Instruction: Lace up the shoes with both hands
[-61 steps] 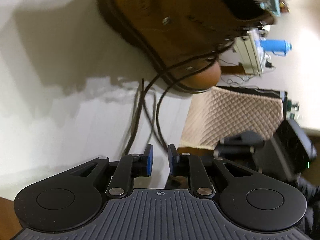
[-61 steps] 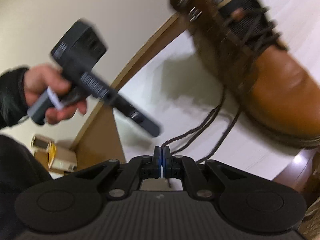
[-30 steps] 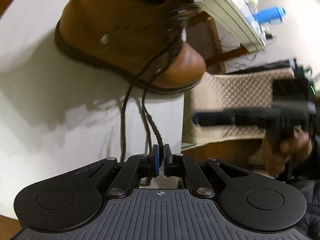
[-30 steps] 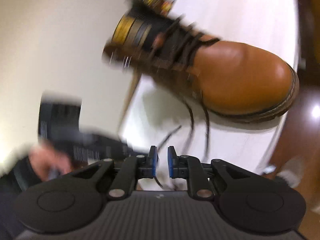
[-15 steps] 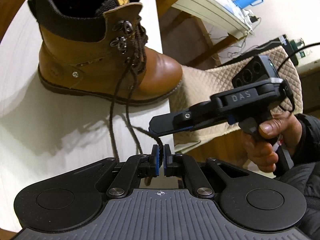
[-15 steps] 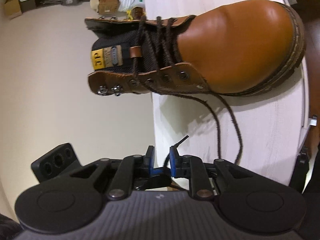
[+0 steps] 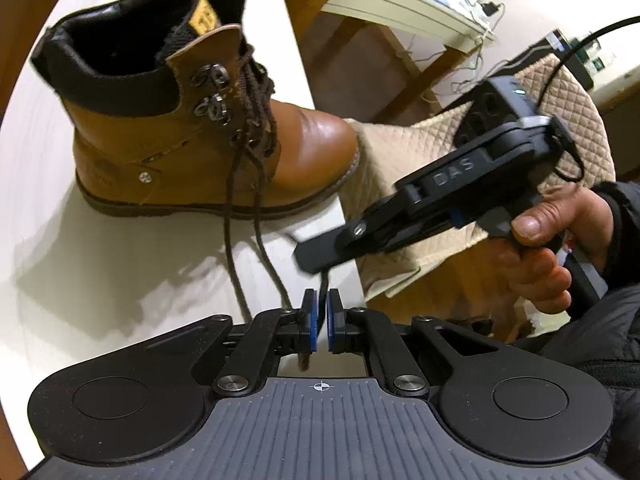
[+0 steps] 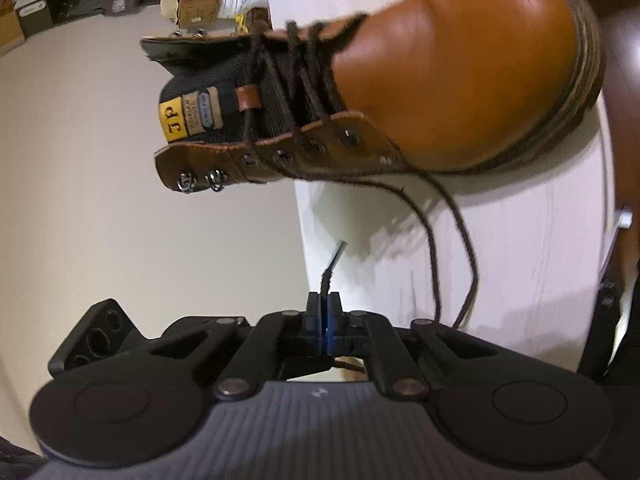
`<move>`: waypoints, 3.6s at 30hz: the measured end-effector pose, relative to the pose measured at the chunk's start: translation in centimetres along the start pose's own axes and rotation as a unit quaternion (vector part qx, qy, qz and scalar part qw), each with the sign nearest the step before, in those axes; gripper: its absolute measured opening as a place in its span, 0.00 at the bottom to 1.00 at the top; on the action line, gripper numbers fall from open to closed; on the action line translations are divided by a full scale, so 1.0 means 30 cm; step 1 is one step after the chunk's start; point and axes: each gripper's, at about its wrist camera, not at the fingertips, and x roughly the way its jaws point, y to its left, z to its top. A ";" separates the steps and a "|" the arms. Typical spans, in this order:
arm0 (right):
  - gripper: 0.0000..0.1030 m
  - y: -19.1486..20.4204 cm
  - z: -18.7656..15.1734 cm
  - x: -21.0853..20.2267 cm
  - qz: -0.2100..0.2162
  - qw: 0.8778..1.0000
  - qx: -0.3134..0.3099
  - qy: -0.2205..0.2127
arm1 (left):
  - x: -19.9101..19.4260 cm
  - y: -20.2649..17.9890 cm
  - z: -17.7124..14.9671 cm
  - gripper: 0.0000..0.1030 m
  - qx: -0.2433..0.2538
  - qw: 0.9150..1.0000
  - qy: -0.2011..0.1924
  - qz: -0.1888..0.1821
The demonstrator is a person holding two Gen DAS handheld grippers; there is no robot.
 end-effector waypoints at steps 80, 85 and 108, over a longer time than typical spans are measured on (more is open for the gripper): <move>0.05 0.319 0.140 0.038 -0.151 0.962 -0.210 -0.083 | 0.028 0.417 0.566 0.13 -0.097 0.977 0.102 -0.159; 0.06 0.360 0.125 0.059 -0.173 0.938 -0.289 -0.077 | 0.024 0.416 0.563 0.13 -0.098 0.978 0.102 -0.156; 0.15 0.430 0.088 0.028 -0.178 0.911 -0.369 -0.046 | 0.046 0.468 0.581 0.13 -0.099 0.976 0.105 -0.165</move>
